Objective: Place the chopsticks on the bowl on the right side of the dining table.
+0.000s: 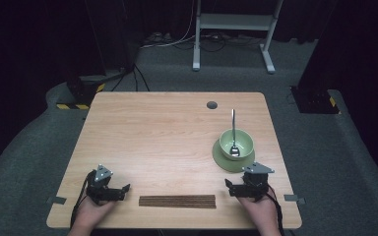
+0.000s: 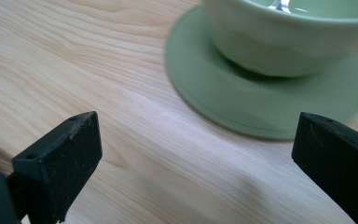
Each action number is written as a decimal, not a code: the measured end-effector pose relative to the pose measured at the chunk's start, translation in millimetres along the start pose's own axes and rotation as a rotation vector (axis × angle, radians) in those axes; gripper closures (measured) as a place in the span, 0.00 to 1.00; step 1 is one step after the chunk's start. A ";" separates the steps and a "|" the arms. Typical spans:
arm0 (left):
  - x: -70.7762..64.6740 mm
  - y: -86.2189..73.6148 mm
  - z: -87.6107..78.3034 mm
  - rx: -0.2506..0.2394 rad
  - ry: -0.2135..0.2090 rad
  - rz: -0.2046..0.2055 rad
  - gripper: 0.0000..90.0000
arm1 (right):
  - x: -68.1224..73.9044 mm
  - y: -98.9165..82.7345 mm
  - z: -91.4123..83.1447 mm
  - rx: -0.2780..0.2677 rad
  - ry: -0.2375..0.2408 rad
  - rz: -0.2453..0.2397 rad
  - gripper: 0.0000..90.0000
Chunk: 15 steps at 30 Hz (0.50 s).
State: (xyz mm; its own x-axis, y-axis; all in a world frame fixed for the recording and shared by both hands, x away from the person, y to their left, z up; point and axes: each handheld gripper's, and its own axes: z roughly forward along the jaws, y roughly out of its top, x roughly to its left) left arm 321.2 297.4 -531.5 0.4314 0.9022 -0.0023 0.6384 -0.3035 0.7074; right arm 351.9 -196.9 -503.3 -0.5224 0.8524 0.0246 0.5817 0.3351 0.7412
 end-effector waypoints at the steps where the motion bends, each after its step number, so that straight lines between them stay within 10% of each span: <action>1: 0.1 0.0 0.0 0.000 0.000 0.000 0.00 | 3.3 1.7 1.5 0.000 0.012 -0.007 0.01; 15: 1.4 -0.6 -0.7 -0.002 0.013 -0.017 0.01 | 48.7 15.8 31.5 0.047 0.209 -0.096 0.10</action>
State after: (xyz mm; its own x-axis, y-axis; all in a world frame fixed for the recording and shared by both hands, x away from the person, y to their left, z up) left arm 321.0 299.1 -531.4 0.4125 0.9109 -0.0054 0.6444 -0.2876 0.7085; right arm 355.2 -137.4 -511.5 -0.6912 0.7161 0.0976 0.5492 0.4327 0.7149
